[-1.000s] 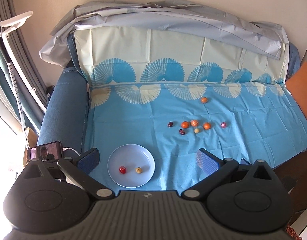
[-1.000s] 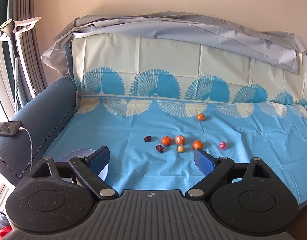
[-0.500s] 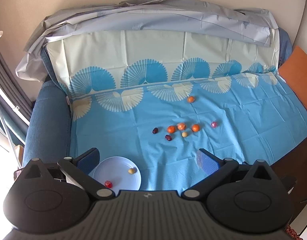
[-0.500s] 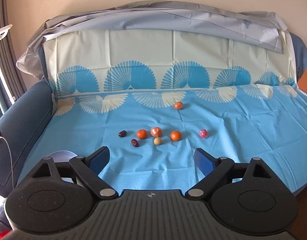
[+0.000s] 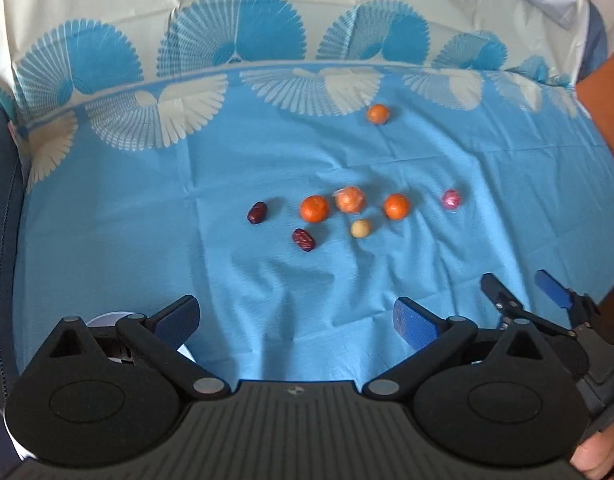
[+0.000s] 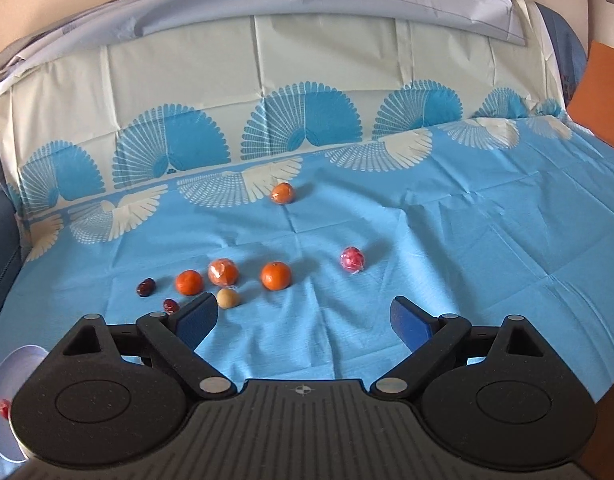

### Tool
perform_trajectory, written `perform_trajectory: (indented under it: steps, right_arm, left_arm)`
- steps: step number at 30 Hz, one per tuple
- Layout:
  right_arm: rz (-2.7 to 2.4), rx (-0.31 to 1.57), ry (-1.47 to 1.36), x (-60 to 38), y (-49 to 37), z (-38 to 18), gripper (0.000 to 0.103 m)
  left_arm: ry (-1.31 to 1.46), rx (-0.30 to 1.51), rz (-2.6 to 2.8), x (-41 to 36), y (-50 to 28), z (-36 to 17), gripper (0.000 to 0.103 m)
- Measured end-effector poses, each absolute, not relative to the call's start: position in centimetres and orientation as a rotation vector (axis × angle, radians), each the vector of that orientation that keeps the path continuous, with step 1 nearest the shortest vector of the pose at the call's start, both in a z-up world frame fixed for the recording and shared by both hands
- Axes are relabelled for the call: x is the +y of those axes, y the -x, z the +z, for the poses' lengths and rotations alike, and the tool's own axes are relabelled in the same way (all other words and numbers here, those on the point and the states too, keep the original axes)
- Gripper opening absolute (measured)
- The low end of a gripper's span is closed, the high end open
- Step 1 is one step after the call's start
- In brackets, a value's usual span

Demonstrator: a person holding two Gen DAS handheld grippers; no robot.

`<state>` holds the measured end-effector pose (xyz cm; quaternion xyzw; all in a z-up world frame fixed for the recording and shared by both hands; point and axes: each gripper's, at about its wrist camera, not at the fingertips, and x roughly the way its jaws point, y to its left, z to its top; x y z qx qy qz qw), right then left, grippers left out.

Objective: Organize fruits
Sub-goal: 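Grasp a dark red date with left tool while right tool grasps a tangerine, then carry the date and tangerine over the plate and release both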

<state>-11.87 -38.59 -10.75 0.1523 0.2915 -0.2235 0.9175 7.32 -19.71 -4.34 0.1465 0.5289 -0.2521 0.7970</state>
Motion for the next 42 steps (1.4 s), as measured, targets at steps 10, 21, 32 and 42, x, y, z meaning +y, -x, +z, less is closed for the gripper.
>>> perform_trajectory:
  steps: [10,21,32,42]
  right_arm:
    - [-0.375,0.702,-0.234,-41.0,0.7,-19.7,0.092]
    - [-0.351,0.721,-0.159,-42.2,-4.8,-23.1,0.063]
    - [-0.417,0.662,-0.253,-40.9,0.1,-19.0,0.037]
    - [-0.287,0.457,-0.269,-32.4,10.5,-7.4,0.037]
  left_arm:
    - [-0.288,1.179,-0.456,-24.1,-14.2,-18.7,0.098]
    - [-0.178,1.172,-0.492,-25.8,-16.0,-21.6,0.039]
    - [-0.093,1.141,-0.538,-20.7,-13.0,-16.6,0.021]
    - [-0.111,1.038,-0.539,-9.1,-3.0,-5.3,0.021]
